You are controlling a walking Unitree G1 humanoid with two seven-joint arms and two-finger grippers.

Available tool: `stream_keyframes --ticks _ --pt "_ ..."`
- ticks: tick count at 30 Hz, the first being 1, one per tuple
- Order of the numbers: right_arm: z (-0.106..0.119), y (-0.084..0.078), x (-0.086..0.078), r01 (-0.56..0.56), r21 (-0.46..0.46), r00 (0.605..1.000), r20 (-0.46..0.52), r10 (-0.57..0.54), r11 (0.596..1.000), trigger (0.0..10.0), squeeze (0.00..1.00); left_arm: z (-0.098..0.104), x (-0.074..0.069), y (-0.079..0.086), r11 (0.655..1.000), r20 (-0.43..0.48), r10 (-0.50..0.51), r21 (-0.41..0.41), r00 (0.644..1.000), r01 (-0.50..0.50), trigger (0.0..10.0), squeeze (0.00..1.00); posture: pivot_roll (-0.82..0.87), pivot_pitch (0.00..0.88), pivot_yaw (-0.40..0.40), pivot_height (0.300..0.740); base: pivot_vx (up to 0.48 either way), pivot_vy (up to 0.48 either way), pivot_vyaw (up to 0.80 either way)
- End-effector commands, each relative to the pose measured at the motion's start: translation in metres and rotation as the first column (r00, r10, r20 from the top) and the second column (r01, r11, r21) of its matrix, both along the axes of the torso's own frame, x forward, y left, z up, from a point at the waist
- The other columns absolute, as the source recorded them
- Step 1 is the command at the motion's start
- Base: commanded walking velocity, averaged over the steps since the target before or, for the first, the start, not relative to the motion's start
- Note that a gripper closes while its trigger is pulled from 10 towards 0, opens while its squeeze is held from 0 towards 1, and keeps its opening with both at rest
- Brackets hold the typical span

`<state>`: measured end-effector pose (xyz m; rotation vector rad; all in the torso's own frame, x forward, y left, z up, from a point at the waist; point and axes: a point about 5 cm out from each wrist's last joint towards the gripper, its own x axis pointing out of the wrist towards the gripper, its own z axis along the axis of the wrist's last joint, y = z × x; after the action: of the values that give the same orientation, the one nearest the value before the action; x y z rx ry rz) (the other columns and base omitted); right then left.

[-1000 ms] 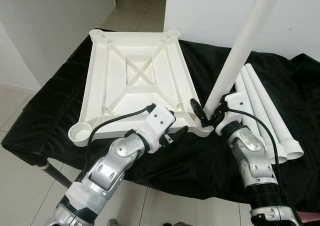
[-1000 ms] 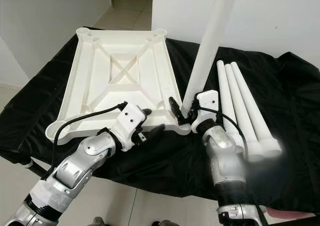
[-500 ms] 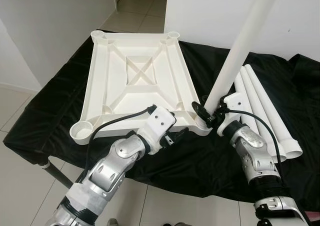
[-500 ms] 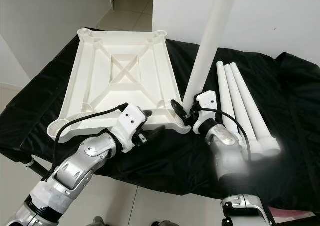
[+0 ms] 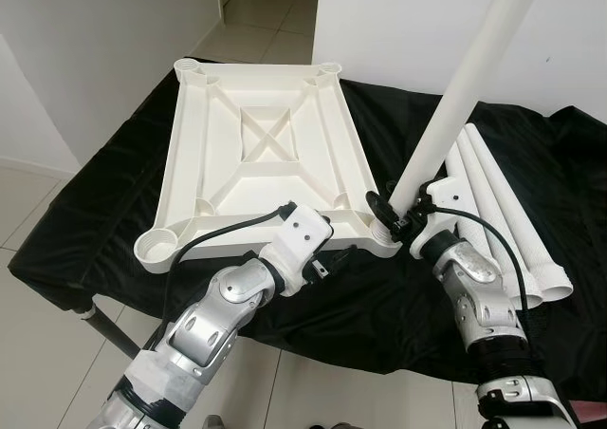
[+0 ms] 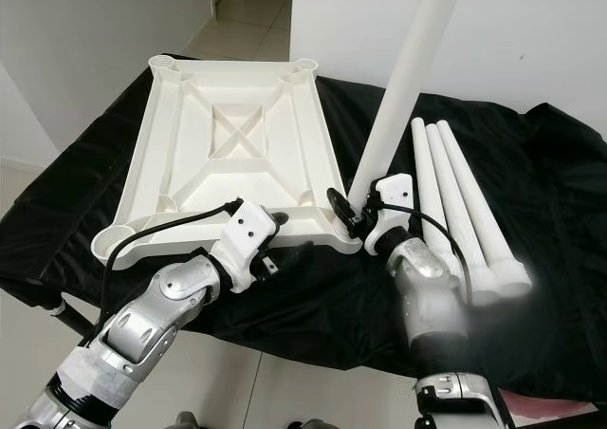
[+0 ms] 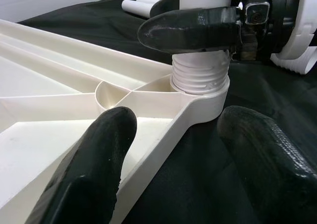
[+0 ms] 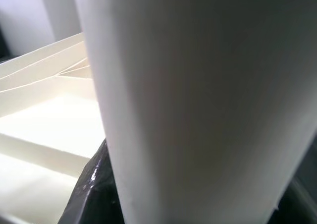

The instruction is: Building children table

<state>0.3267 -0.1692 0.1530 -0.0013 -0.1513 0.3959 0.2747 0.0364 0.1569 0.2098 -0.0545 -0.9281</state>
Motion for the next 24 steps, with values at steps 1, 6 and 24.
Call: stream_keyframes --ticks 1,6,24 --pt "-0.014 0.000 -0.004 0.040 0.026 0.997 -0.072 -0.038 0.999 10.0 0.00 -0.004 -0.006 -0.005 0.996 -0.022 -0.083 0.027 0.996 0.083 10.0 0.00 -0.01 0.069 -0.045 0.740 0.000 0.000 0.00" --pt "-0.013 0.002 -0.005 0.077 0.030 0.995 -0.072 -0.074 0.997 10.0 0.00 -0.004 -0.006 -0.005 0.996 -0.024 -0.085 0.027 0.996 0.086 10.0 0.00 -0.02 0.070 -0.045 0.740 0.000 0.000 0.00" --pt "-0.010 0.029 -0.027 0.548 0.149 0.835 -0.149 -0.529 0.823 10.0 0.00 -0.003 -0.005 -0.004 0.996 -0.030 -0.087 0.030 0.996 0.088 10.0 0.00 0.00 0.084 -0.039 0.740 0.000 0.000 0.00"
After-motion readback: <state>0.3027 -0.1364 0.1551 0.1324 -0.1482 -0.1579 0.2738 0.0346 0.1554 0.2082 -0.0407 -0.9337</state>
